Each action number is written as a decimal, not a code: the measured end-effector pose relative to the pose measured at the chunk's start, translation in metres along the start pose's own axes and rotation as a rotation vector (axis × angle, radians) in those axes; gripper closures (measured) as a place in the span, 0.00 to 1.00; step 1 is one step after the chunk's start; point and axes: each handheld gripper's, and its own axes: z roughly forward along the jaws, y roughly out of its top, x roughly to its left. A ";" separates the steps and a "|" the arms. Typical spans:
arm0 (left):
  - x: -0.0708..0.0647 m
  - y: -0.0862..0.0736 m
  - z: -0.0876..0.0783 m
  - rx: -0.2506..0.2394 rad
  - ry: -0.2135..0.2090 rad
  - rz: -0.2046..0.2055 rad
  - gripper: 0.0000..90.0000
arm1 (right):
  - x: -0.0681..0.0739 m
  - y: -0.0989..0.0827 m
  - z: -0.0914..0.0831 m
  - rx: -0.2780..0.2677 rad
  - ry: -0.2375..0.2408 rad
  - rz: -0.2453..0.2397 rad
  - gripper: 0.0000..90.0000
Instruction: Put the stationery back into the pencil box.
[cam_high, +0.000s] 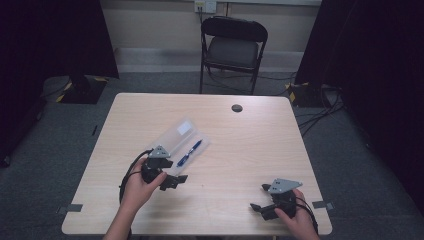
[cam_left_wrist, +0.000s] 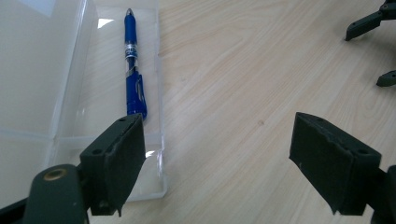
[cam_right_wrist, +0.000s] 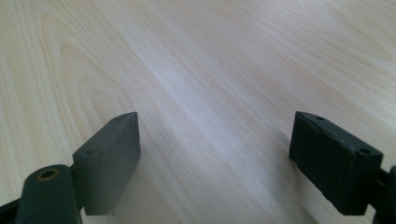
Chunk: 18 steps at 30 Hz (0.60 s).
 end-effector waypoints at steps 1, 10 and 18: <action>0.000 0.000 0.000 0.000 0.000 0.000 0.20 | 0.000 0.000 0.000 0.000 0.000 0.000 0.17; 0.002 -0.011 -0.006 0.000 0.000 -0.015 0.20 | 0.000 0.000 0.000 0.000 0.000 0.000 0.17; 0.003 -0.018 -0.012 -0.010 -0.005 -0.017 0.21 | 0.000 0.000 0.000 0.000 0.000 0.000 0.17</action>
